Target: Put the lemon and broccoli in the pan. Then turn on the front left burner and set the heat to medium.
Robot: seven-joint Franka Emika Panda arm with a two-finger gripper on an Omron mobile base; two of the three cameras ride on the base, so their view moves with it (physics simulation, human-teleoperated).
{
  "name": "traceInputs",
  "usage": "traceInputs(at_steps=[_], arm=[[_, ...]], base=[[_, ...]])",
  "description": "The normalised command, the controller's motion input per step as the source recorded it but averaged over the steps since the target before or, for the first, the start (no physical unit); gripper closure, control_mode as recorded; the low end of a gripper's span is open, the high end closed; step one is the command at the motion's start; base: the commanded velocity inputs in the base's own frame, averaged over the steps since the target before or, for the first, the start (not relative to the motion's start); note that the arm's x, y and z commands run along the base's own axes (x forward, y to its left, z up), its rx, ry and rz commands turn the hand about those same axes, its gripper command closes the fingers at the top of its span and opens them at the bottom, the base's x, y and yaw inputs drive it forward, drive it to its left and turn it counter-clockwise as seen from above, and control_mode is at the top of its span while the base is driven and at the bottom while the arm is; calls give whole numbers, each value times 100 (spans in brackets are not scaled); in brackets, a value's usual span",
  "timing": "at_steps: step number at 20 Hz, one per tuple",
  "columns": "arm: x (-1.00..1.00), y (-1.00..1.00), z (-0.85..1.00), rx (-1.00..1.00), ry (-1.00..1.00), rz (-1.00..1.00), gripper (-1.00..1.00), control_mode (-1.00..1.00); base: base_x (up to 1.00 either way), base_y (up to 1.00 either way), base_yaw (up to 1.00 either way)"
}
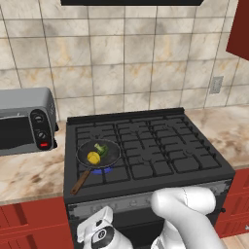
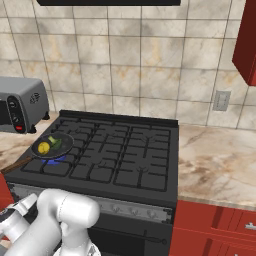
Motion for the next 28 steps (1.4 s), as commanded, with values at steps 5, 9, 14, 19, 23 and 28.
traceInputs(at_steps=[5, 9, 14, 19, 23, 28], arm=[[0, -8, -10, -39, 0, 0, 100, -100], [-1, -9, -10, -39, 0, 0, 100, -100], [0, -12, -4, -39, 0, 0, 100, -100], [-2, -16, -7, -41, 0, -2, 100, -100], [-3, -19, -13, -43, 0, -2, 100, -100], [-5, -19, -17, -42, 0, -2, 100, -100]], base=[[0, 0, 0], [0, 0, 0], [0, 0, 0], [0, 0, 0], [0, 0, 0], [0, 0, 0]])
